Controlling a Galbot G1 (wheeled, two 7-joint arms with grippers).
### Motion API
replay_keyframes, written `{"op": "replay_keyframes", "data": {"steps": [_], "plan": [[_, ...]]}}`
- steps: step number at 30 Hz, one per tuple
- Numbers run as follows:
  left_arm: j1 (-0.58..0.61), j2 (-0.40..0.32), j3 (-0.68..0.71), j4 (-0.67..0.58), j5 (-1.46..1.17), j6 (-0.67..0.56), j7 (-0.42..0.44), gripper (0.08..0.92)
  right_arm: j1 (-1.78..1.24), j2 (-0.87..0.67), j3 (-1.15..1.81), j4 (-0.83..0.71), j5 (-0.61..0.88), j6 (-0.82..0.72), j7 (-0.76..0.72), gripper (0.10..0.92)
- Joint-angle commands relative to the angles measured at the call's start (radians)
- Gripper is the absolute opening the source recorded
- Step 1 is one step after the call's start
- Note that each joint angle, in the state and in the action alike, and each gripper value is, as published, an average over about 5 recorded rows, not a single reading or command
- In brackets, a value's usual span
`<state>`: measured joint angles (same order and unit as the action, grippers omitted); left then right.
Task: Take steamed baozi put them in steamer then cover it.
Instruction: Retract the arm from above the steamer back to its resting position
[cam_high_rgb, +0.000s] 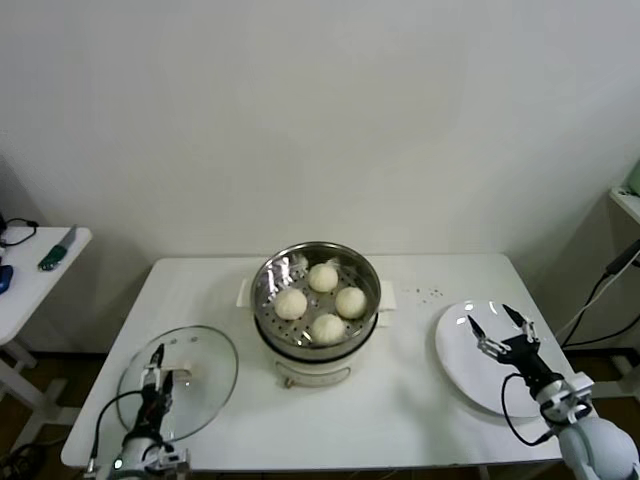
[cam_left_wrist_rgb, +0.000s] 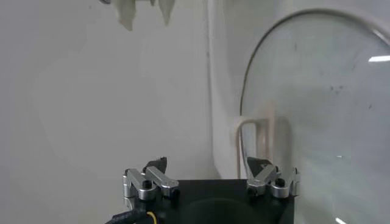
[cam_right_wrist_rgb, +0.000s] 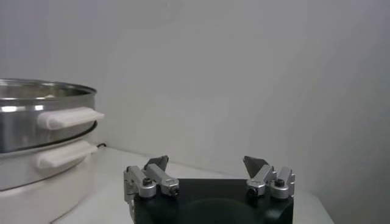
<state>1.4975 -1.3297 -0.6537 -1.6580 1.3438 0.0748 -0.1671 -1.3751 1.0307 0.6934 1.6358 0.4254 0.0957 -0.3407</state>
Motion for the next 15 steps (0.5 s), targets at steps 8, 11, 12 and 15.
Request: {"op": "replay_keyframes", "data": {"steps": [8,11,12,15], "plan": [[-0.098,0.015,0.022,0.091,0.013,-0.002,-0.026,0.823,-0.03,0.034,0.029,-0.01,-0.047,0.012,-0.013,0.823],[-0.102,0.018,0.03,0.1,0.01,-0.003,-0.024,0.823,-0.03,0.039,0.031,-0.012,-0.055,0.014,-0.015,0.823],[-0.103,0.018,0.031,0.103,0.01,-0.004,-0.024,0.823,-0.03,0.04,0.031,-0.014,-0.058,0.016,-0.016,0.823],[-0.108,0.019,0.034,0.112,0.012,-0.009,-0.024,0.812,-0.03,0.045,0.033,-0.017,-0.067,0.019,-0.019,0.823]]}}
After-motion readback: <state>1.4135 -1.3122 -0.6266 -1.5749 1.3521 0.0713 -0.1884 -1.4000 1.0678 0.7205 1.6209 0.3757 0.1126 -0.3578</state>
